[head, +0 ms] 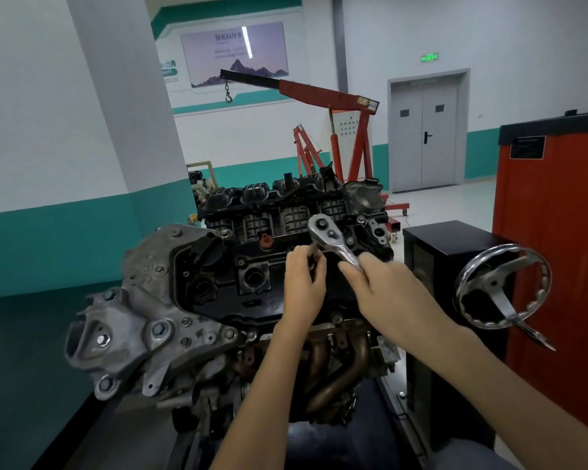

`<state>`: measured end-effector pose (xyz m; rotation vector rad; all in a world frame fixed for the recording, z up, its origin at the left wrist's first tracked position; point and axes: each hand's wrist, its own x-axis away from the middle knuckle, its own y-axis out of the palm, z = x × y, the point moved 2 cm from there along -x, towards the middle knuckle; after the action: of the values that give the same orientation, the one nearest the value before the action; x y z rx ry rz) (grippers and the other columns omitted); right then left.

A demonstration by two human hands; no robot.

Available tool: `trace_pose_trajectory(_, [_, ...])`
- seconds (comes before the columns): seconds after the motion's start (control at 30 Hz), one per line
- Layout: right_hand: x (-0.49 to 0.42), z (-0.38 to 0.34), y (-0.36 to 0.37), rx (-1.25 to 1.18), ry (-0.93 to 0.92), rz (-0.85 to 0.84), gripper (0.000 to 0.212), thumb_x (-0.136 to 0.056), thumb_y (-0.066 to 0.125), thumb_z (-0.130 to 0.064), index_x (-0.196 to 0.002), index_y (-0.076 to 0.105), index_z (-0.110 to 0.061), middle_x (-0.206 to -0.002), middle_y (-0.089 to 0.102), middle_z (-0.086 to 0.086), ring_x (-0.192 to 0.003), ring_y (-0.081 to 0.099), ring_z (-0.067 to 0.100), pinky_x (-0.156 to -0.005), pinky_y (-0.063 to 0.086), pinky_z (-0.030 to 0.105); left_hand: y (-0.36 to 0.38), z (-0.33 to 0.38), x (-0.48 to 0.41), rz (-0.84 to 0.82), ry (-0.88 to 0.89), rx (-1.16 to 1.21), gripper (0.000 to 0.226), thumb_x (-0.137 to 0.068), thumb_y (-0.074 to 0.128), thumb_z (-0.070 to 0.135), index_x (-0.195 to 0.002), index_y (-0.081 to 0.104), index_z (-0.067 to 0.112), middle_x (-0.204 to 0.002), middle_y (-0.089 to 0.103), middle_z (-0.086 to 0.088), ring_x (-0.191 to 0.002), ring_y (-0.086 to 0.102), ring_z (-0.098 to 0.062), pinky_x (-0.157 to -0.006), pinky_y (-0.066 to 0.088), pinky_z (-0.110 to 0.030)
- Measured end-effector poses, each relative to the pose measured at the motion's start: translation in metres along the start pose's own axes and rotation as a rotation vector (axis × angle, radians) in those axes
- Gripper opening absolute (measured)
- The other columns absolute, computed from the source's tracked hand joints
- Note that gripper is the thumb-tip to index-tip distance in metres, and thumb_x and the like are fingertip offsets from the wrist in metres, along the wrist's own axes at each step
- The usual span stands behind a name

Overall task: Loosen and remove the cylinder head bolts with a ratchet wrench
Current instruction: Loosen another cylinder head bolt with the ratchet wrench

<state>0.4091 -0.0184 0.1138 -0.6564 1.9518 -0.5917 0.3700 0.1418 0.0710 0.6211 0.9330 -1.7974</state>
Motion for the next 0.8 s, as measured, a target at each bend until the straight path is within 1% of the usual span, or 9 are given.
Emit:
trace_pose_trajectory(0.13, [-0.022,-0.005,0.017,0.184,-0.016,-0.143,0.034,-0.099,0.029,-0.046,-0.080,0.039,-0.019,-0.068,0.040,-0.004,-0.065,0.049,0.020,-0.064,0.043,0.036,-0.023,0.001,-0.007,-0.029,-0.082,0.051,0.019,-0.086,0.061,0.006,-0.087,0.055,0.024,-0.088,0.059,0.010,-0.089,0.059,-0.019,-0.079,0.048,-0.033])
trace_pose_trajectory(0.23, [-0.017,0.001,0.039,0.114,0.048,-0.181,0.033,-0.099,0.030,-0.045,-0.082,0.038,-0.018,-0.069,0.039,-0.003,-0.074,0.054,0.028,-0.068,0.043,0.037,-0.034,0.001,-0.010,-0.139,-0.151,0.239,0.009,-0.084,0.062,0.013,-0.088,0.065,0.021,-0.088,0.070,-0.001,-0.089,0.066,-0.021,-0.085,0.054,-0.041])
trace_pose_trajectory(0.33, [-0.001,0.005,0.056,-0.050,0.106,-0.150,0.030,-0.097,0.042,-0.041,-0.076,0.034,-0.021,-0.064,0.045,-0.001,-0.063,0.051,0.024,-0.060,0.043,0.036,-0.028,0.003,-0.005,-0.158,-0.210,0.312,0.008,-0.086,0.062,0.024,-0.081,0.060,0.018,-0.079,0.066,-0.002,-0.089,0.066,-0.026,-0.088,0.052,-0.043])
trace_pose_trajectory(0.4, [0.006,0.006,0.059,-0.229,0.211,-0.165,0.028,-0.094,0.051,-0.035,-0.074,0.039,-0.019,-0.061,0.053,0.003,-0.052,0.054,0.023,-0.049,0.046,0.034,-0.020,0.004,-0.002,-0.112,-0.255,0.370,0.022,-0.091,0.064,0.023,-0.074,0.052,0.017,-0.067,0.054,0.005,-0.072,0.057,-0.019,-0.082,0.051,-0.040])
trace_pose_trajectory(0.53, [0.017,0.015,0.061,-0.574,0.386,-0.455,0.024,-0.089,0.056,-0.020,-0.071,0.045,-0.009,-0.043,0.051,0.002,-0.030,0.046,0.018,-0.036,0.041,0.025,-0.013,0.004,-0.005,-0.055,-0.268,0.439,0.034,-0.091,0.066,0.022,-0.069,0.042,0.016,-0.060,0.039,0.010,-0.062,0.038,-0.009,-0.070,0.042,-0.028])
trace_pose_trajectory(0.6, [0.008,0.026,0.045,-0.468,0.348,-0.624,0.024,-0.088,0.056,-0.016,-0.068,0.045,-0.008,-0.039,0.047,-0.001,-0.029,0.043,0.016,-0.035,0.039,0.023,-0.014,0.003,-0.008,-0.075,-0.282,0.437,0.033,-0.091,0.067,0.020,-0.068,0.043,0.012,-0.060,0.041,0.005,-0.062,0.040,-0.011,-0.070,0.042,-0.026])
trace_pose_trajectory(0.67, [-0.019,0.041,0.019,-0.190,0.276,-0.688,0.024,-0.088,0.058,-0.017,-0.068,0.049,-0.008,-0.041,0.051,-0.002,-0.033,0.046,0.015,-0.037,0.041,0.023,-0.017,0.004,-0.012,-0.108,-0.281,0.414,0.034,-0.090,0.066,0.011,-0.063,0.045,0.014,-0.057,0.045,0.008,-0.059,0.043,-0.006,-0.064,0.040,-0.019])
trace_pose_trajectory(0.73, [-0.052,0.052,-0.008,0.131,0.132,-0.605,0.022,-0.086,0.061,-0.022,-0.068,0.052,-0.017,-0.055,0.056,-0.002,-0.045,0.053,0.012,-0.045,0.042,0.023,-0.018,0.008,-0.016,-0.157,-0.253,0.388,0.035,-0.087,0.064,0.002,-0.060,0.053,0.022,-0.057,0.051,0.014,-0.058,0.046,-0.001,-0.059,0.039,-0.015])
trace_pose_trajectory(0.8, [-0.076,0.055,-0.024,0.294,-0.012,-0.521,0.026,-0.084,0.064,-0.023,-0.063,0.049,-0.022,-0.063,0.055,-0.002,-0.055,0.054,0.010,-0.053,0.040,0.023,-0.016,0.011,-0.016,-0.157,-0.250,0.389,0.027,-0.086,0.064,0.001,-0.070,0.065,0.024,-0.067,0.063,0.011,-0.065,0.057,-0.001,-0.064,0.045,-0.015])
